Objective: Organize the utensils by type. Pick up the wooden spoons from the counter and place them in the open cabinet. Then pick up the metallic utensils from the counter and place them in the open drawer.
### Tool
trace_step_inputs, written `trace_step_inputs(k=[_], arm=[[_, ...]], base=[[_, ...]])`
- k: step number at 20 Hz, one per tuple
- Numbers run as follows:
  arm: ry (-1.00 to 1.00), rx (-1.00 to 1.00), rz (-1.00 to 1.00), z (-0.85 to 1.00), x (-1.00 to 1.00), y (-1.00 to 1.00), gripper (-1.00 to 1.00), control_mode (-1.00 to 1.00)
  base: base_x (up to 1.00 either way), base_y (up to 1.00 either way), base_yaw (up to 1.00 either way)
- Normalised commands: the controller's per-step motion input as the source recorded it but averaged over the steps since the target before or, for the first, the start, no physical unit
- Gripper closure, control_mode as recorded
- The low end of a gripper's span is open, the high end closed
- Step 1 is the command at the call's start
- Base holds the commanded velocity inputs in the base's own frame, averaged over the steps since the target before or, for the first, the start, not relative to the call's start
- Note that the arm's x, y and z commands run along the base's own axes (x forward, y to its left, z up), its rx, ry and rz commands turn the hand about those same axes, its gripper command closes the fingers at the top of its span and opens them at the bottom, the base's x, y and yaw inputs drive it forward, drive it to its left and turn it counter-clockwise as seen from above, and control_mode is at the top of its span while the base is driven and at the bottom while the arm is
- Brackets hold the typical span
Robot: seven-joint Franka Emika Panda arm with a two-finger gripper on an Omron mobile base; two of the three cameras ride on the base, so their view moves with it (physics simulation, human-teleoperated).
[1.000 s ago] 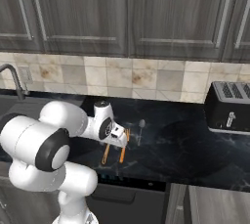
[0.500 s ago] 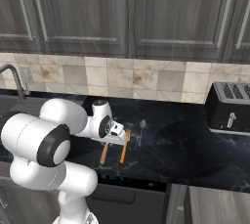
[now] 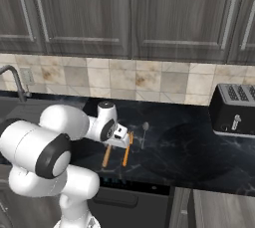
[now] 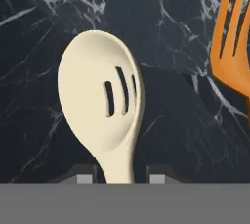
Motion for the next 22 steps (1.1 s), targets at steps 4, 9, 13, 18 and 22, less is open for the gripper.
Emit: trace_step_inputs(k=[4,9,13,18,22], arm=[[-0.16,0.11,0.0,0.29,-0.15,0.15,1.0,-1.0],[-0.09,0.02,0.0,0.48,-0.05,0.26,1.0,-1.0],[-0.02,-0.01,0.03,0.53,-0.17,0.11,1.0,-1.0],[0.0,-0.18,0.2,0.64,-0.02,0.08,1.0,-1.0],[-0.02,-0.19,0.42,0.63,-0.29,0.0,1.0,-1.0]], base=[[0.0,0.0,0.0],[0.0,0.0,0.0],[0.0,0.0,0.0],[0.0,0.0,0.0],[0.0,0.0,0.0]])
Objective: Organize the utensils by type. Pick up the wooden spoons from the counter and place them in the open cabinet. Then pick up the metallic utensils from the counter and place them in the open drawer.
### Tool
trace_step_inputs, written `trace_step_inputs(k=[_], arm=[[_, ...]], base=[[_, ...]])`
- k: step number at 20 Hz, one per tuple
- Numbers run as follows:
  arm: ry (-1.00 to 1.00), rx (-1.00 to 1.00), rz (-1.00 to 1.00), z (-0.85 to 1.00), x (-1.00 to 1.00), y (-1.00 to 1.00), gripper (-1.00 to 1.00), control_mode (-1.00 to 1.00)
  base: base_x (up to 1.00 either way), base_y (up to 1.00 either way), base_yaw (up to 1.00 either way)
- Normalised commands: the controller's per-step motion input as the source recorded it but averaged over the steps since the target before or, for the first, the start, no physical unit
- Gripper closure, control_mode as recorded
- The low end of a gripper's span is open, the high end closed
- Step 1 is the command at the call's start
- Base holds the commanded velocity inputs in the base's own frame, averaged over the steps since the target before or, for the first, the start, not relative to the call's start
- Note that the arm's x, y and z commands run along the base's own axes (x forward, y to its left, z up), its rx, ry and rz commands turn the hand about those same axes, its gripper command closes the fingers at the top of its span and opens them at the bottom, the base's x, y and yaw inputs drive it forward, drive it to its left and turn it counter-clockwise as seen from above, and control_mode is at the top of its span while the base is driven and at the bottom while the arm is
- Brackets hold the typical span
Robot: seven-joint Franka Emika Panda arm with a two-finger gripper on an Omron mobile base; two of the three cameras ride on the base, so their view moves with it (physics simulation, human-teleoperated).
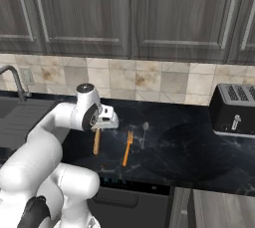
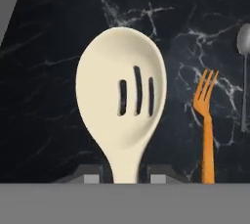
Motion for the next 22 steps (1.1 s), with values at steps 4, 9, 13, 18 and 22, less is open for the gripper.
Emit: trace_step_inputs(k=[4,9,13,18,22], arm=[[-0.11,-0.07,0.63,0.45,-0.56,0.0,1.0,-1.0],[-0.2,-0.05,0.69,0.26,-0.6,-0.02,1.0,-1.0],[-0.16,-0.13,0.63,0.34,-0.57,0.09,1.0,-1.0],[-0.02,-0.26,0.22,0.58,-0.21,0.29,1.0,-1.0],[0.0,-0.33,0.13,0.52,-0.21,0.23,1.0,-1.0]], base=[[0.0,0.0,0.0],[0.0,0.0,0.0],[0.0,0.0,0.0],[0.0,0.0,0.0],[0.0,0.0,0.0]])
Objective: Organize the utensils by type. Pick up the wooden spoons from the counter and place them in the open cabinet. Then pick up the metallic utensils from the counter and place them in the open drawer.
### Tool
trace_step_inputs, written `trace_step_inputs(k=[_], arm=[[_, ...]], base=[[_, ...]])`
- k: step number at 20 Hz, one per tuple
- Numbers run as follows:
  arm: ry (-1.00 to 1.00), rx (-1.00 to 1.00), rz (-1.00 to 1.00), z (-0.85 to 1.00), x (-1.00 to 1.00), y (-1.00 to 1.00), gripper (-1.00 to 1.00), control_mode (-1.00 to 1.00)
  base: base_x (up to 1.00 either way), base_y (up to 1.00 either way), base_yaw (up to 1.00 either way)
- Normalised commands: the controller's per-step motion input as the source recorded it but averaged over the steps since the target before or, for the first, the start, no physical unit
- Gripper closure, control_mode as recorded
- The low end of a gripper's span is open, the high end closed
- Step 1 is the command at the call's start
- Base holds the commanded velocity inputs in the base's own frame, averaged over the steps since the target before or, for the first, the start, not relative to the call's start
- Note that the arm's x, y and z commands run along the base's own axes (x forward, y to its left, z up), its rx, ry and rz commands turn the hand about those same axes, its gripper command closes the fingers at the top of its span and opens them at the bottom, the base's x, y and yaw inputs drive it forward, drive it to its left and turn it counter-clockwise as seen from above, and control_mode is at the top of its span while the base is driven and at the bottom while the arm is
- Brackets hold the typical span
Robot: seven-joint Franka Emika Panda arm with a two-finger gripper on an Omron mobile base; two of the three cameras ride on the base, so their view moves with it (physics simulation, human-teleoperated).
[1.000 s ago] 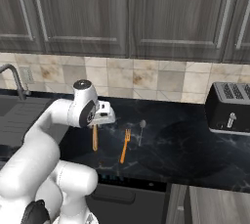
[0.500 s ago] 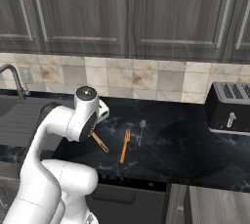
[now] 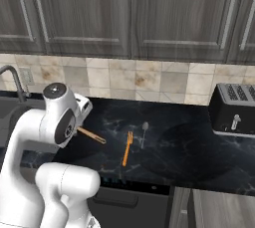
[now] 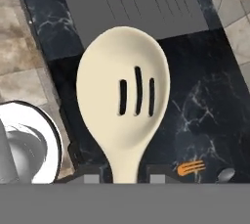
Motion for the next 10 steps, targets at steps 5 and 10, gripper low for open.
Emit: trace_step_inputs(k=[5,10], arm=[[-0.05,-0.26,0.07,0.26,-0.35,0.02,1.0,-1.0],[-0.01,-0.04,0.1,0.0,-0.09,0.0,1.0,-1.0]], base=[[0.0,0.0,0.0],[0.0,0.0,0.0]])
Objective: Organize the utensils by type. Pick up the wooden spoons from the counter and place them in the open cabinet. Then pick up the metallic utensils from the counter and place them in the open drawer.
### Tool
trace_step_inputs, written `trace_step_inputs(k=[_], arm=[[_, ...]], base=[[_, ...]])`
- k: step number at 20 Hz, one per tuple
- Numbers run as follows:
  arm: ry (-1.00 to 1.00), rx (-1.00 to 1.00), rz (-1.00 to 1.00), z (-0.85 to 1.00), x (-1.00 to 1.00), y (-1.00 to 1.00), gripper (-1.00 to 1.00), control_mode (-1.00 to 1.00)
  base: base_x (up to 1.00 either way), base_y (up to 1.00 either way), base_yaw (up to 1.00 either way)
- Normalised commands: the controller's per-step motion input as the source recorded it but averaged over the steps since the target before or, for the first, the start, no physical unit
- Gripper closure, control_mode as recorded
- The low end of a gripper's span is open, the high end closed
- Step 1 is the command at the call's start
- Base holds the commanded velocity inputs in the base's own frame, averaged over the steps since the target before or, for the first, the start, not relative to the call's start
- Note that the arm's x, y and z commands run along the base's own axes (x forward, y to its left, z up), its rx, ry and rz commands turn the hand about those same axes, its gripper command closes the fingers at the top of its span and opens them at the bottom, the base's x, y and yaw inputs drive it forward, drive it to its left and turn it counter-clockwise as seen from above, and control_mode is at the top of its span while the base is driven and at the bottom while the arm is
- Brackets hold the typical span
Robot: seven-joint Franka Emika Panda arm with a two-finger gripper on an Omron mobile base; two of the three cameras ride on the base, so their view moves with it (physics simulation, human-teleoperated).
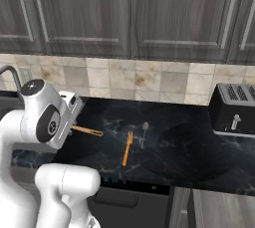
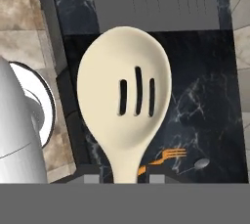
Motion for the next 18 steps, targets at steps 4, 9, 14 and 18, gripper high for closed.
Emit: trace_step_inputs(k=[4,9,14,18], arm=[[0.0,0.0,0.0,0.0,0.0,0.0,1.0,-1.0],[-0.04,0.0,0.03,0.0,-0.21,-0.03,1.0,-1.0],[-0.09,0.01,0.07,0.0,-0.29,-0.04,1.0,1.0],[0.0,0.0,0.0,0.0,0.0,0.0,1.0,1.0]], base=[[0.0,0.0,0.0],[0.0,0.0,0.0],[-0.47,-0.02,0.21],[-0.64,0.0,0.73]])
